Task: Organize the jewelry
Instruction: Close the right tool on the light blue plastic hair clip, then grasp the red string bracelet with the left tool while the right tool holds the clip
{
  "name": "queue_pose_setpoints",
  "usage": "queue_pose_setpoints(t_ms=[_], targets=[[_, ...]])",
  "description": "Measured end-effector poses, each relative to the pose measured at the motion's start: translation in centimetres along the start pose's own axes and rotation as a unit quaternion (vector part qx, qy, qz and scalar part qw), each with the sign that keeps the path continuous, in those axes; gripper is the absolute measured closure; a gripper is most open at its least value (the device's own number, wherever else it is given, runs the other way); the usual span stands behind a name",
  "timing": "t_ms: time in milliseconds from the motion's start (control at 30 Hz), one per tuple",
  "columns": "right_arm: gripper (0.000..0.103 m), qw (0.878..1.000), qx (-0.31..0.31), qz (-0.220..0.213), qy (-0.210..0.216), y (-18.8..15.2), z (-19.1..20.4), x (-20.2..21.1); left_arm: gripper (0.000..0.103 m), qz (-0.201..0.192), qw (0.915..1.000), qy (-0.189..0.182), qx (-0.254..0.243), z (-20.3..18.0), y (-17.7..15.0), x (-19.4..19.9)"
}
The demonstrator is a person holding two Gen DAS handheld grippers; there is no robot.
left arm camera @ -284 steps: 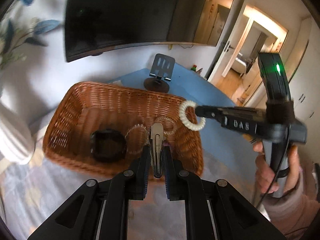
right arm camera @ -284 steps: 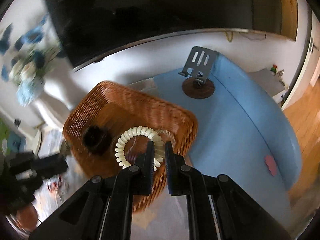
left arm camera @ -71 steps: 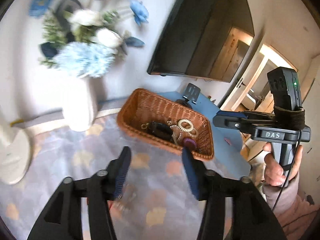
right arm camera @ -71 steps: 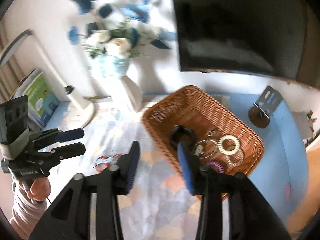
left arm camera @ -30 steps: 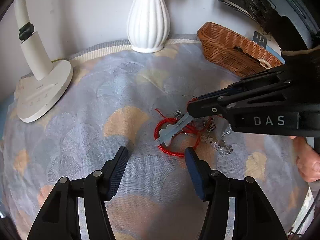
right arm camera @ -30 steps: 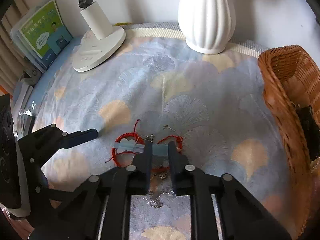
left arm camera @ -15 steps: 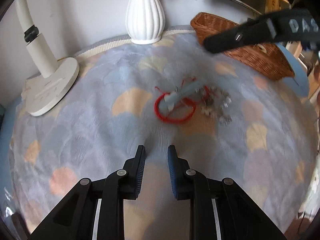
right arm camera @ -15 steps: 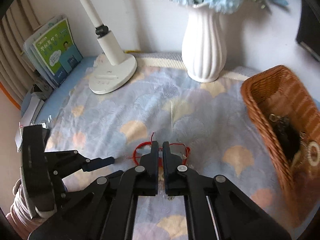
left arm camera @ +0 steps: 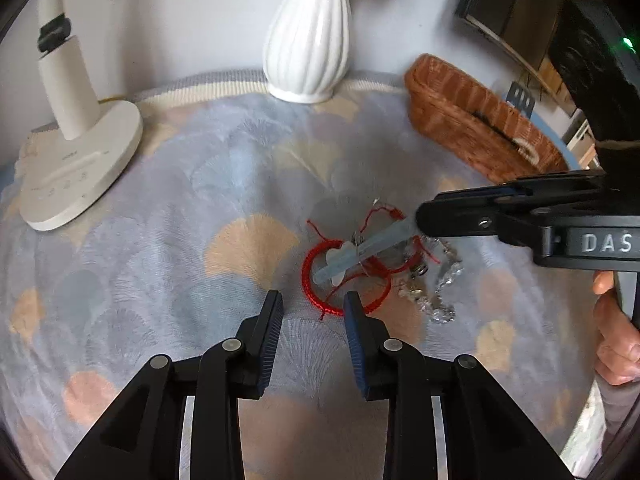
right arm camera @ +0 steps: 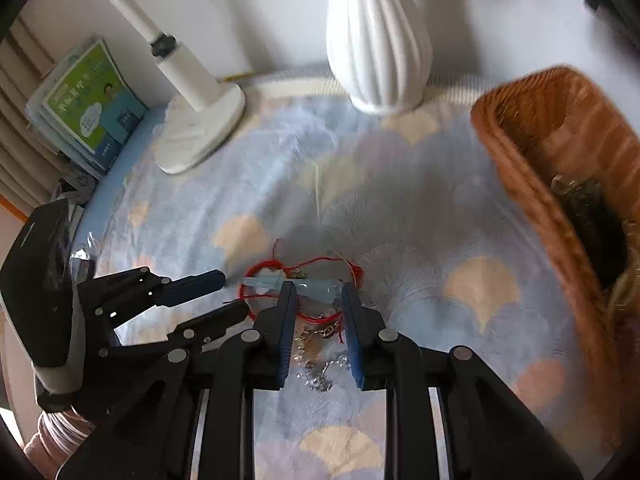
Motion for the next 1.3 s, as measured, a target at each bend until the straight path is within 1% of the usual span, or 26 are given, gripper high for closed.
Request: queue_pose_setpoints(t_ms=[133, 167, 200, 300, 367, 400, 533, 633, 767, 867, 933, 1000, 1067, 1100, 1167, 1200, 1267, 1300], targets=[[0.079, 1.0, -0.002, 0.001, -0.001, 0.3, 0.0, -1.4, 0.071, -0.002, 0.9999, 0.007, -0.01, 0.1, 0.3, -0.7], [0.086, 1.0, -0.001, 0.002, 0.0, 0.5, 0.0, -1.6, 0.071, -0.002, 0.9999, 0.009, -0.012, 0.0, 0.3, -0.7], [0.089, 1.0, 0.0, 0.003, 0.001, 0.5, 0.1, -1.8, 0.071, -0.002, 0.9998, 0.011, -0.015, 0.1, 0.4, -0.9], [0.092, 1.0, 0.01, -0.004, -0.003, 0.6, 0.7, -1.6, 0.072, -0.004, 0.9988, 0.032, -0.035, -0.4, 0.0, -1.1], [0.095, 1.0, 0.016, -0.013, -0.008, 0.5, 1.1, -0.8, 0.075, -0.002, 0.9959, 0.062, -0.065, -1.3, -0.5, -1.3], [0.096, 1.0, 0.018, -0.017, -0.009, 0.5, 1.3, -0.4, 0.077, 0.0, 0.995, 0.067, -0.074, -1.5, -0.8, -1.3], [0.097, 0.999, 0.021, -0.029, -0.029, 0.0, 1.7, 1.4, 0.078, 0.008, 0.9942, 0.068, -0.083, -1.3, -2.1, -0.7], [0.097, 0.999, 0.018, -0.022, -0.02, -0.7, 1.5, 1.7, 0.078, 0.014, 0.9953, 0.055, -0.079, -0.7, -3.2, 0.1], [0.097, 0.999, 0.021, -0.013, -0.036, -1.7, 1.3, 1.7, 0.078, 0.017, 0.9941, 0.068, -0.083, -0.3, -4.7, 1.3], [0.098, 0.999, 0.011, -0.016, -0.031, -3.4, 0.6, 3.0, 0.078, 0.018, 0.9938, 0.074, -0.082, 0.2, -5.9, 2.3], [0.098, 0.999, -0.001, -0.018, -0.036, -5.0, -0.1, 4.0, 0.078, 0.017, 0.9941, 0.068, -0.082, 0.5, -6.7, 2.9], [0.098, 0.998, -0.019, -0.019, -0.048, -7.1, -1.1, 4.9, 0.091, 0.015, 0.9946, 0.061, -0.083, 0.6, -7.3, 3.3], [0.098, 0.998, -0.041, -0.017, -0.045, -9.6, -2.1, 5.7, 0.096, 0.012, 0.9949, 0.054, -0.085, 0.5, -8.0, 3.8], [0.098, 0.998, -0.051, -0.016, -0.041, -10.8, -2.5, 5.9, 0.097, 0.011, 0.995, 0.053, -0.084, 0.5, -8.2, 3.9], [0.098, 0.997, -0.072, -0.008, -0.034, -13.5, -3.3, 6.2, 0.097, 0.009, 0.9964, 0.034, -0.077, 0.5, -8.7, 4.3], [0.098, 0.997, -0.075, -0.004, -0.032, -14.2, -3.4, 6.2, 0.096, 0.01, 0.997, 0.022, -0.073, 0.5, -9.0, 4.6], [0.097, 0.997, -0.069, -0.001, -0.024, -15.5, -3.3, 6.3, 0.096, 0.016, 0.997, -0.008, -0.076, 0.3, -9.5, 5.0], [0.096, 0.998, -0.055, -0.005, -0.025, -15.5, -3.0, 6.5, 0.096, 0.015, 0.9968, -0.006, -0.079, 0.2, -9.6, 5.2]])
Point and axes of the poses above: each gripper's, at about its wrist camera, not at the fingertips, and x roughly against the way its jaws point, z to its left, y to its top, the point moved 3 cm from there along -x, roughly the way its jaws point, and after that the axes turned 3 degrees about -y, right-handed, at the moved point
